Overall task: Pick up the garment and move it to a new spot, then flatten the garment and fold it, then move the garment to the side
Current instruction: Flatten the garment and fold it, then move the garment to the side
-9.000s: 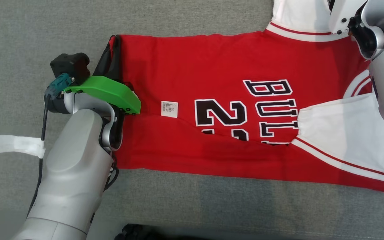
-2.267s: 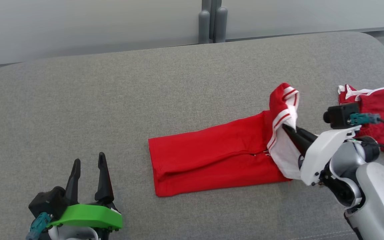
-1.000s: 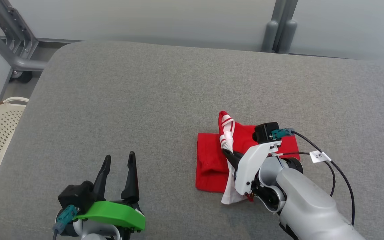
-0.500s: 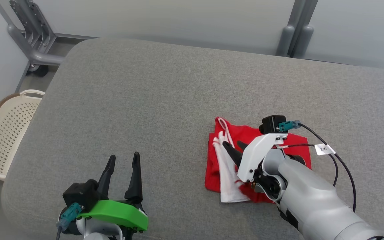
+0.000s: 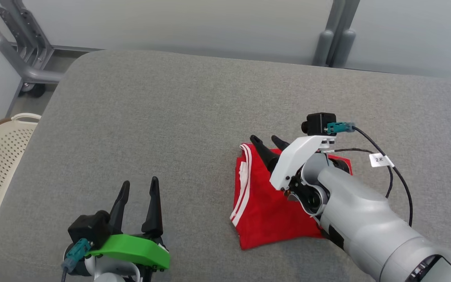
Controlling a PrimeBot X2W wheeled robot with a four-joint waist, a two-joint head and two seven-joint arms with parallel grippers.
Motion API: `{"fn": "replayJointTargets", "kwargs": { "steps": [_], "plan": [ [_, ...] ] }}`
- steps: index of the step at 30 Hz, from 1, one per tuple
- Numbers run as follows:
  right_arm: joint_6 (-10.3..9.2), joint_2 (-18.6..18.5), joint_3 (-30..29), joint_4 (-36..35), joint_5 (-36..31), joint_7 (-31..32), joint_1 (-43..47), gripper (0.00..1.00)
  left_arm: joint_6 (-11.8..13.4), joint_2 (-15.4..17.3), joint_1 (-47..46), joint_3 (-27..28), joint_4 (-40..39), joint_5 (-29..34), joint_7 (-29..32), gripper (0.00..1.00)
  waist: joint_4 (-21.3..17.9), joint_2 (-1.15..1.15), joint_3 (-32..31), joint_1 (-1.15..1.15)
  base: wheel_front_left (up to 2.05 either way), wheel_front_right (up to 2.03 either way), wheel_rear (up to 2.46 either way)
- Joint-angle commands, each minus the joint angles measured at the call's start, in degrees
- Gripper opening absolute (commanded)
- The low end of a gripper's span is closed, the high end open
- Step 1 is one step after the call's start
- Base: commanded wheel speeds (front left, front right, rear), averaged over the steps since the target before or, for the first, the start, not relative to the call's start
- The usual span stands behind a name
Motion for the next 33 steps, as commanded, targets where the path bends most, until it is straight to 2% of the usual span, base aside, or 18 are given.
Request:
{"fn": "replayJointTargets", "kwargs": {
  "steps": [1,12,20,25,33],
  "plan": [
    [0.01,-0.2,0.5,0.8,0.5,-1.0,-0.8,1.0,0.3,0.5,0.6,0.2,-0.3,-0.3,-0.2,1.0,-1.3,0.0,-0.2,0.0,0.0,0.0,0.0],
    [0.01,-0.3,2.9,5.9,-4.4,-6.5,-2.7,1.0,1.6,1.8,2.2,0.6,-2.7,0.5,-0.1,1.0,-8.7,0.0,-1.5,0.0,0.0,0.0,0.0],
    [0.01,-3.3,4.1,6.1,-5.9,-6.5,0.7,1.0,2.8,2.8,2.7,0.6,-4.6,1.1,0.4,1.0,-13.7,0.0,-1.8,0.0,0.0,0.0,0.0],
    [0.01,-5.8,4.2,6.7,-5.5,-5.6,3.9,1.0,2.9,3.3,1.7,0.4,-5.7,1.5,0.8,1.0,-13.7,0.0,-0.3,0.0,0.0,0.0,0.0],
    [0.01,-7.8,2.9,6.2,-2.8,-3.2,7.3,1.0,3.5,4.2,0.7,0.8,-6.7,1.6,1.4,1.0,-10.6,0.0,2.5,0.0,0.0,0.0,0.0]
  ]
}}
